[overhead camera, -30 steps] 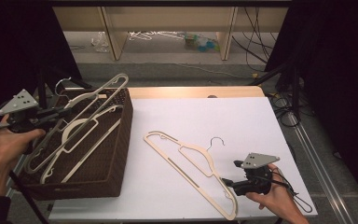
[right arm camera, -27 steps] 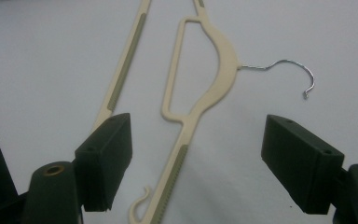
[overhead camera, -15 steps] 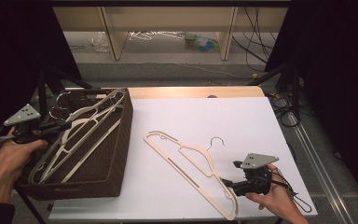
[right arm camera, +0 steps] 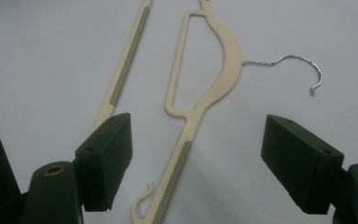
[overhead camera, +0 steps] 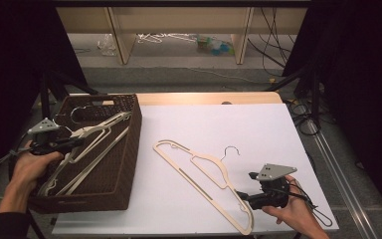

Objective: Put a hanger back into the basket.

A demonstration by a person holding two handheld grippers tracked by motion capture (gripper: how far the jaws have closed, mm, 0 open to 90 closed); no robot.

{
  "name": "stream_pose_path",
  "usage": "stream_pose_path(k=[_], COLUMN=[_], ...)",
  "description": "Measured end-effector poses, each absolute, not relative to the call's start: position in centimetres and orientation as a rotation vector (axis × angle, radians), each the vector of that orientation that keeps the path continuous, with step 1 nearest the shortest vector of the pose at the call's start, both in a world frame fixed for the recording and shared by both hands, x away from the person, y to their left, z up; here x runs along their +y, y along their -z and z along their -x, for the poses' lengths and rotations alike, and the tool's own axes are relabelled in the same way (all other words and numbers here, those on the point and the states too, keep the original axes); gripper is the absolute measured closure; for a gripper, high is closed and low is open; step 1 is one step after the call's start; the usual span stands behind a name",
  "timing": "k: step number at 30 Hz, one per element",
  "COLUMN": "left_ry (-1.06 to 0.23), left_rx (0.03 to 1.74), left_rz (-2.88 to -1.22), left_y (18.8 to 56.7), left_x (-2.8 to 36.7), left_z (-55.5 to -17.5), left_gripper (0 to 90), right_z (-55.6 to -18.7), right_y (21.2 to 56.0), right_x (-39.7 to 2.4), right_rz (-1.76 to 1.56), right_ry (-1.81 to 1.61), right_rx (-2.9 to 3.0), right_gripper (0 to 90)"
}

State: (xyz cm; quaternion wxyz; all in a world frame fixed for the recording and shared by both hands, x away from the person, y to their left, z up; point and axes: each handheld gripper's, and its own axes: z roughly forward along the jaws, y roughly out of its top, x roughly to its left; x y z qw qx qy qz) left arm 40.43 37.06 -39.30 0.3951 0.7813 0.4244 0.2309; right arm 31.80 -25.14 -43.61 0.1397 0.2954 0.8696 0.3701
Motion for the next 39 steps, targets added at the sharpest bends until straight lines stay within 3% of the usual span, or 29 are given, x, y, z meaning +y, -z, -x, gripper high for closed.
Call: stream_pose_path(k=[1, 4, 7, 11, 15, 29, 32, 39], left_ry=[-0.608, -0.654, -0.689, -0.718, -0.731, -0.598, -0.597, -0.538], left_rx=[1.069, 1.255, 1.329, 1.384, 1.361, 1.017, 0.934, 0.813], left_rz=[-1.999, -1.944, -1.958, -1.861, -1.821, -1.78, -1.784, -1.769], left_y=[39.3, 39.7, 39.7, 39.6, 38.9, 36.1, 35.7, 36.2], left_x=[37.4, 37.5, 38.0, 37.9, 37.1, 27.6, 24.8, 20.6], left_z=[-40.7, -40.5, -40.4, -39.9, -39.4, -35.4, -34.1, -32.4], left_gripper=[81.9, 78.1, 67.1, 53.4, 45.5, 30.0, 22.5, 22.2], right_z=[-31.8, -31.7, -31.7, -31.8, -31.8, -32.1, -32.1, -32.0], right_y=[43.6, 43.6, 43.6, 43.7, 43.8, 44.1, 44.1, 44.2], right_x=[-25.1, -25.0, -25.0, -25.1, -25.1, -25.2, -25.2, -25.3], right_rz=[-0.841, -0.842, -0.848, -0.849, -0.842, -0.857, -0.87, -0.88], right_ry=[-1.072, -1.069, -1.072, -1.069, -1.067, -1.071, -1.079, -1.078], right_rx=[2.511, 2.524, 2.523, 2.514, 2.524, 2.518, 2.512, 2.506], right_gripper=[25.8, 25.8, 25.8, 25.8, 25.8, 25.4, 24.9, 24.6])
